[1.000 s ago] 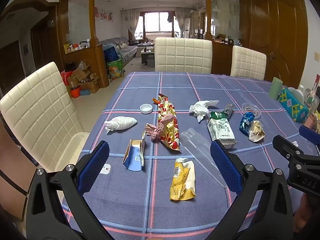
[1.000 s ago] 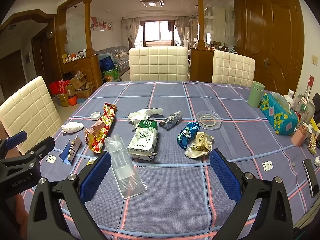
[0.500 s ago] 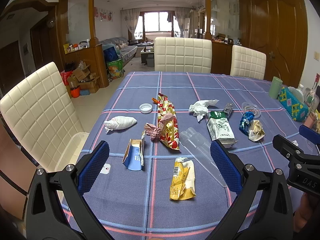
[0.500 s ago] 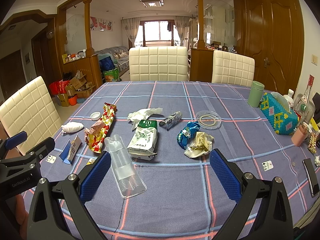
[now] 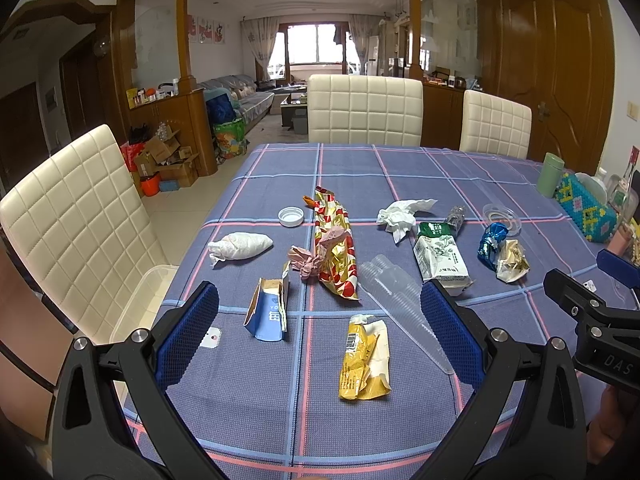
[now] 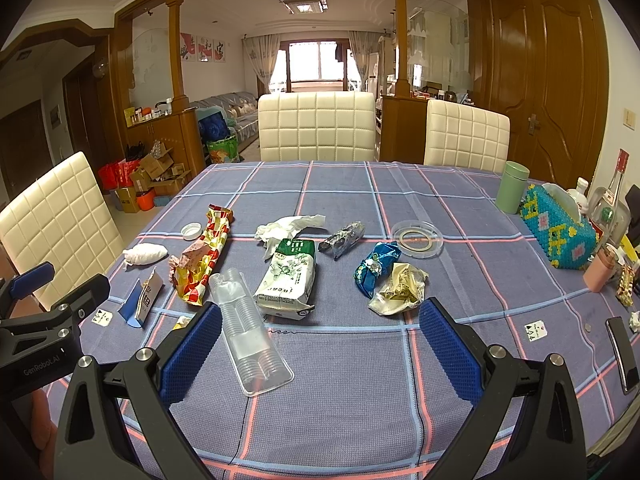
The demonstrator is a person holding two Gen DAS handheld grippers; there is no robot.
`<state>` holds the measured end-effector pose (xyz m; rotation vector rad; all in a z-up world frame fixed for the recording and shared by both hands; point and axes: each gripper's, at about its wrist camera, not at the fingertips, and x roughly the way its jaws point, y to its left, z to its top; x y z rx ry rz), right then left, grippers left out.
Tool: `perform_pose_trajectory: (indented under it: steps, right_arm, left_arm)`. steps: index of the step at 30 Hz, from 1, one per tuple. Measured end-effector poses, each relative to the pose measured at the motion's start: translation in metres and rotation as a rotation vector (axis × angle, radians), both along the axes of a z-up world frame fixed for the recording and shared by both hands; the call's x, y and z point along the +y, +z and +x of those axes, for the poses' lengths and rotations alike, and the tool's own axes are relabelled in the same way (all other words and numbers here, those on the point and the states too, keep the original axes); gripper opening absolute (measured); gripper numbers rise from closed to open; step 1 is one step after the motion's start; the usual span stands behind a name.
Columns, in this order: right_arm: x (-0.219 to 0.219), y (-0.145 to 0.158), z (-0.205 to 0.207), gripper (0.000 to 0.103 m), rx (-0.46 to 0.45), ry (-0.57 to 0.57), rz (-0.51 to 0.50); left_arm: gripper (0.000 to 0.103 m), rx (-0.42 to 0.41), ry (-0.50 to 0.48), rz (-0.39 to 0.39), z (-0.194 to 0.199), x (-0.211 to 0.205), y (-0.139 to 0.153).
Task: Collect trash
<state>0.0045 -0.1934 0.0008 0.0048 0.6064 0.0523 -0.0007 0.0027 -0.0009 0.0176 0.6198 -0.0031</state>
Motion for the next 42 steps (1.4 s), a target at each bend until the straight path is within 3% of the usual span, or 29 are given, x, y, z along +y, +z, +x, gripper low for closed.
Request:
perform_pose_trajectory:
  steps: [42]
  right_arm:
    - [0.0003, -0.0009, 0.0010, 0.097, 0.005, 0.000, 0.002]
  left_arm:
    - [0.099, 0.005, 0.001, 0.002, 0.0010, -0.0027, 0.0007]
